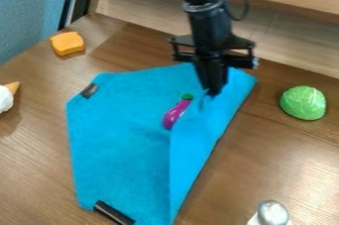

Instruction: Fold the cloth from right to left to cover the purple figure

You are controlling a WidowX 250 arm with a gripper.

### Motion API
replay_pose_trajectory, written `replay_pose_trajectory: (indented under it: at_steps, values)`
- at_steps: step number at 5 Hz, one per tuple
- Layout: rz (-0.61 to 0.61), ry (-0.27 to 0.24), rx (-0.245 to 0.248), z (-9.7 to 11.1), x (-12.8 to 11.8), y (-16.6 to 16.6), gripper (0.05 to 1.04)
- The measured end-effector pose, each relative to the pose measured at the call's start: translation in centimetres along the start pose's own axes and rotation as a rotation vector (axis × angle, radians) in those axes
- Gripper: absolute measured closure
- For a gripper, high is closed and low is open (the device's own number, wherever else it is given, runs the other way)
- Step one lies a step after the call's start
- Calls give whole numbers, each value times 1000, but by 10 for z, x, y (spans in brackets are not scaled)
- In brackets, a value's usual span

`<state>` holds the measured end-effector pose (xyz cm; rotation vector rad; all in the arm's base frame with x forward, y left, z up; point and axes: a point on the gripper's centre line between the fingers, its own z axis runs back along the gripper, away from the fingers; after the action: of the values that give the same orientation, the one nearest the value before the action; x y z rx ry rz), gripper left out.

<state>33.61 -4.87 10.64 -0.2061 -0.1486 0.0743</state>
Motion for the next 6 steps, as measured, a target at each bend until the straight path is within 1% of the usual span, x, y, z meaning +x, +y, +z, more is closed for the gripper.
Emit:
replay_pose_trajectory:
  at_steps: [1, 2, 3, 4, 5, 6]
  values:
    - [87, 21, 2, 7, -7, 45, 1025]
    - [93, 18, 19, 15, -8, 70, 1025]
    - [69, 49, 65, 11, -3, 107, 1025]
    - [-35, 61, 89, 5, 9, 121, 1025]
    - [-152, 91, 137, -5, 18, 134, 999]
    - [-175, 93, 147, -11, 20, 137, 842]
